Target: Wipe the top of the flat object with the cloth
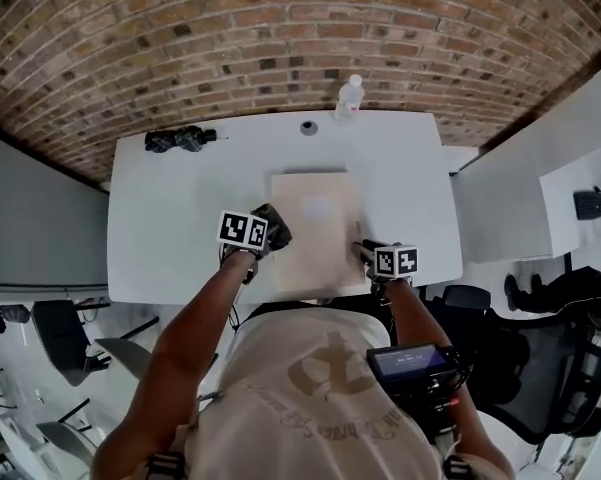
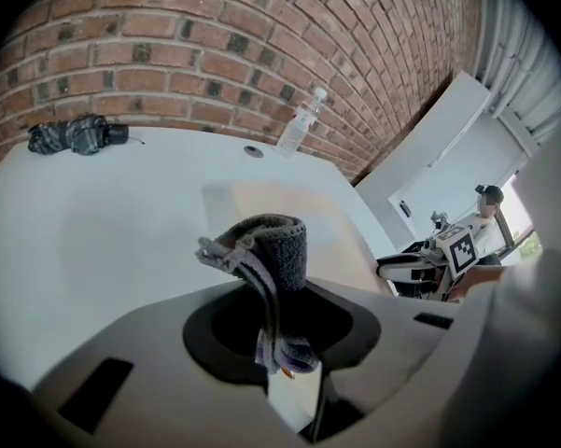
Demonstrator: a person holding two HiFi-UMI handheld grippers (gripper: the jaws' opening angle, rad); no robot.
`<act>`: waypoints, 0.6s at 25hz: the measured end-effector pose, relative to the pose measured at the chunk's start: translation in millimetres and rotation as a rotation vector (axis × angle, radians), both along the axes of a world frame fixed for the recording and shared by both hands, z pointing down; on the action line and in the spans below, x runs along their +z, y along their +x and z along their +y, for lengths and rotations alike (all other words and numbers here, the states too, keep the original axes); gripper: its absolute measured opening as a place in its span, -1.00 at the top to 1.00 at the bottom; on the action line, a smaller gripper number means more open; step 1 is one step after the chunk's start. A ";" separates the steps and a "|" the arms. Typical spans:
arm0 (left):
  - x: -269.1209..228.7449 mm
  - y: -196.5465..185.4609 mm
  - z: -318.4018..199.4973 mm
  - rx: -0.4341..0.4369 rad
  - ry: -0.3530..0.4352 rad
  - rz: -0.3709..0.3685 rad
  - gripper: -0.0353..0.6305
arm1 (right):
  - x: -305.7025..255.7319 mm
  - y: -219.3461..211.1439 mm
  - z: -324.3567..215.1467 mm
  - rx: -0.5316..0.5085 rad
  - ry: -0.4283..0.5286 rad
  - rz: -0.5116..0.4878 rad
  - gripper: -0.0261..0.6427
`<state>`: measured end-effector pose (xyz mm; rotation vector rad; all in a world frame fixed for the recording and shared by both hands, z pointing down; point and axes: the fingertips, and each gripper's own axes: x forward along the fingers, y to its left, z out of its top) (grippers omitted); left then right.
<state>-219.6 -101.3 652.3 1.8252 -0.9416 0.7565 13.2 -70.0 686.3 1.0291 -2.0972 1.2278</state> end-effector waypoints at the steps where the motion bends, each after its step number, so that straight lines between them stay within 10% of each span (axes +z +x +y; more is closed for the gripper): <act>1: 0.4 -3.9 2.6 -0.010 0.001 0.002 0.59 | -0.4 -0.8 -0.1 0.000 0.002 0.004 0.44; 15: -29.3 -12.7 10.1 -0.154 0.067 -0.030 0.59 | -4.1 -5.5 1.1 -0.053 -0.012 -0.096 0.44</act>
